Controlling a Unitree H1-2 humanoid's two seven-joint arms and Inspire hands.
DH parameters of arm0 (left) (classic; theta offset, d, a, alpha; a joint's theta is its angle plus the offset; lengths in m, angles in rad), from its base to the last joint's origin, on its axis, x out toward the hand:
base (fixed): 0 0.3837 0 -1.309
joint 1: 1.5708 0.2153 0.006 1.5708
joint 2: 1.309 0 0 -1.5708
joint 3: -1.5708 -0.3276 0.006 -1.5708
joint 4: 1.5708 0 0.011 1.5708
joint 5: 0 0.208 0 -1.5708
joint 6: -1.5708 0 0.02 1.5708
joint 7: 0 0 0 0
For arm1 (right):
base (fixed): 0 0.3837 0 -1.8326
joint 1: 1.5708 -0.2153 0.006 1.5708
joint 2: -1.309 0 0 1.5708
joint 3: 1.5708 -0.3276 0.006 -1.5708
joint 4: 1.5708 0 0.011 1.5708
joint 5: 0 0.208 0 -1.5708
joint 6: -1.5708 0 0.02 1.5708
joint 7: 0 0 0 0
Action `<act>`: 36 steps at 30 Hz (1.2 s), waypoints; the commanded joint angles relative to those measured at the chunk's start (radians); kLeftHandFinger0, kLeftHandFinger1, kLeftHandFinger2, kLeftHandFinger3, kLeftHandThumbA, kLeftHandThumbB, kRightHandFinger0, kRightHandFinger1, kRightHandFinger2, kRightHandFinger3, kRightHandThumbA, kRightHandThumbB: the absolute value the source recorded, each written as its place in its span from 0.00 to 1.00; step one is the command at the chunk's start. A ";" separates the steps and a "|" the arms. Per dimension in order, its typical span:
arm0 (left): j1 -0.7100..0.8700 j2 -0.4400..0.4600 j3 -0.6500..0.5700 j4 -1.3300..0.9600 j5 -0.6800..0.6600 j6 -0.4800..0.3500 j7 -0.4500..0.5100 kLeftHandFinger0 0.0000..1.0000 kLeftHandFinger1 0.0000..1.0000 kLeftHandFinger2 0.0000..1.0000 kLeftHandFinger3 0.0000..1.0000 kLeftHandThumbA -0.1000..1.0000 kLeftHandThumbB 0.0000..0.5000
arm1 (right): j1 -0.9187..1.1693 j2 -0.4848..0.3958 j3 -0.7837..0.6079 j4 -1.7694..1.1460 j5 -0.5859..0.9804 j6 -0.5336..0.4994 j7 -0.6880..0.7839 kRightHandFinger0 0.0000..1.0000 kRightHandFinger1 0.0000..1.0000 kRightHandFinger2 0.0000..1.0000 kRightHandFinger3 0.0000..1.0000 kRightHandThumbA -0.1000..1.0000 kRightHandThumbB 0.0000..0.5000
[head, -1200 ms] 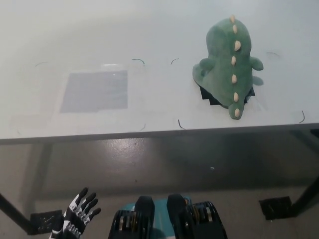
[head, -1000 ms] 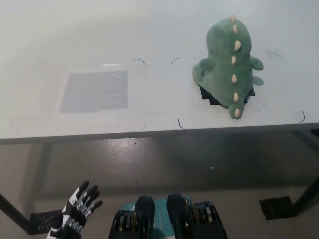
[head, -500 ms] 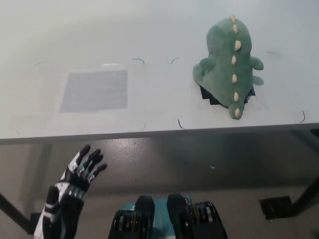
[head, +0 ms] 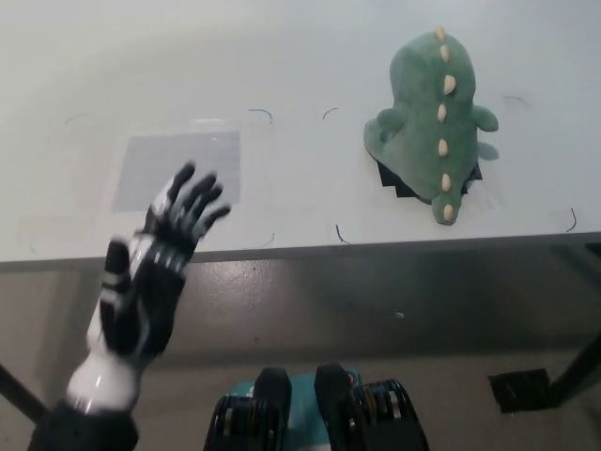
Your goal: Use both hands to pick up a dinasour on the right side and move it to the left side
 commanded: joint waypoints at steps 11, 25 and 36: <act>-0.378 -0.057 -0.041 0.252 0.066 0.026 0.021 1.00 1.00 1.00 1.00 1.00 0.95 | -0.286 -0.030 0.009 0.087 -0.063 0.164 -0.090 1.00 1.00 1.00 1.00 1.00 0.87; -0.596 -0.094 -0.037 0.529 0.122 -0.002 0.040 1.00 1.00 1.00 1.00 1.00 0.98 | -0.463 -0.027 0.055 0.293 -0.114 0.174 -0.066 1.00 1.00 1.00 1.00 1.00 0.54; -0.733 -0.149 0.012 0.851 0.128 -0.062 0.093 1.00 1.00 1.00 1.00 1.00 0.98 | -0.611 -0.035 0.123 0.577 -0.139 0.164 -0.010 1.00 1.00 1.00 1.00 1.00 0.71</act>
